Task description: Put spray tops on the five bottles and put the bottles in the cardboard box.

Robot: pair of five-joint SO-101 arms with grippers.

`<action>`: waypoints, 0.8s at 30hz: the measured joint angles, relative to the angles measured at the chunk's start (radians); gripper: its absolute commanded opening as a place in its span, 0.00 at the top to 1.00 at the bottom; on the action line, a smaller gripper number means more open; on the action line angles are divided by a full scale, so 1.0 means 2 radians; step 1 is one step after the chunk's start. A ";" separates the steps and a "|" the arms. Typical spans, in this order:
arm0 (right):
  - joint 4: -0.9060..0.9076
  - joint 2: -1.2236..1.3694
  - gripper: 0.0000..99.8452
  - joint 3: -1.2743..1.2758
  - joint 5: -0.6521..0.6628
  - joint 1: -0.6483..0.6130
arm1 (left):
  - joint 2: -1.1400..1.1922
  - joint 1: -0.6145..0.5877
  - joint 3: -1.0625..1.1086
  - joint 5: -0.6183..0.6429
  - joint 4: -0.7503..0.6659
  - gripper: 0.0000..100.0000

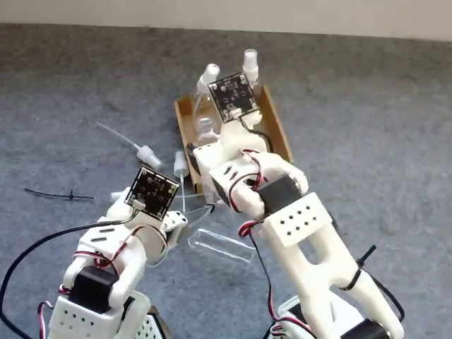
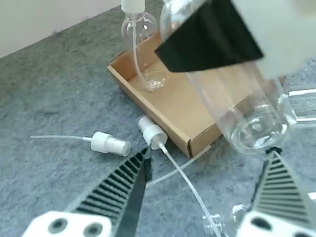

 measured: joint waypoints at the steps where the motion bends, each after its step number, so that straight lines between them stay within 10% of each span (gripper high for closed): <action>1: -0.012 -0.008 1.00 0.012 -0.001 -0.001 | 0.000 0.000 0.000 0.000 0.000 0.68; 24: -0.058 -0.259 1.00 0.211 -0.002 -0.033 | 0.000 0.002 0.035 0.000 -0.050 0.68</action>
